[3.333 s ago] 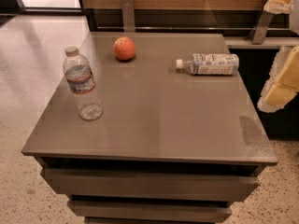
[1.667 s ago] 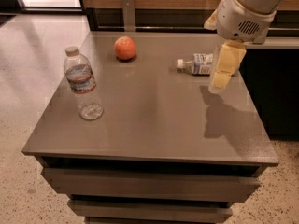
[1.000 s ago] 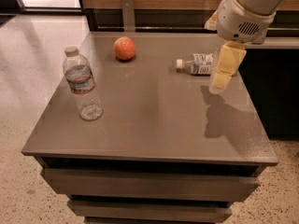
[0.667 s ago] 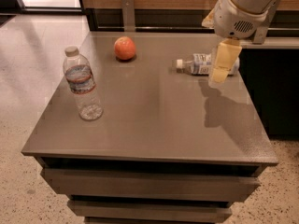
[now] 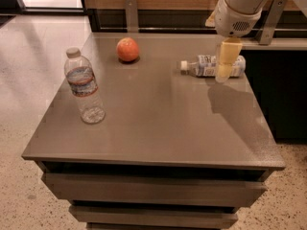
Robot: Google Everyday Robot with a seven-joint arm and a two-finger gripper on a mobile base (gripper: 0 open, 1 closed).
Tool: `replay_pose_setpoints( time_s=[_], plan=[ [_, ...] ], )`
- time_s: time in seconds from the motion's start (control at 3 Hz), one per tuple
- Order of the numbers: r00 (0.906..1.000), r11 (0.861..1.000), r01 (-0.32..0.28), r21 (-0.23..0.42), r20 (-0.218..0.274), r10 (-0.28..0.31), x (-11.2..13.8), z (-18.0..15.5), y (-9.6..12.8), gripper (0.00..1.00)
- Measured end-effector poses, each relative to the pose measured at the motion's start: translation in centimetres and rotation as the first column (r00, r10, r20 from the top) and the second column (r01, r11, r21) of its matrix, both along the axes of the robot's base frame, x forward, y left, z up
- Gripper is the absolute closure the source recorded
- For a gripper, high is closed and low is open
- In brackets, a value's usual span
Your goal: Place blue plastic bottle upright
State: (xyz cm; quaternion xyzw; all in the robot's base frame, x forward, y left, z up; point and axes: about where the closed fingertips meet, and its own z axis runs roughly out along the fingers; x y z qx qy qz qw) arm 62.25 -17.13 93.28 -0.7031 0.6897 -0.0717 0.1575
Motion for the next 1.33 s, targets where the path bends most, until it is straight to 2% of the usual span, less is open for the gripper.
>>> replay_pose_setpoints(
  time_s=[1.0, 1.33],
  plan=[
    [0.9975, 0.999, -0.008, -0.053, -0.070, 0.005, 4.7, -5.2, 0.0, 0.00],
    [0.9944, 0.999, -0.002, -0.052, -0.105, -0.003, 5.7, -6.6, -0.3, 0.00]
  ],
)
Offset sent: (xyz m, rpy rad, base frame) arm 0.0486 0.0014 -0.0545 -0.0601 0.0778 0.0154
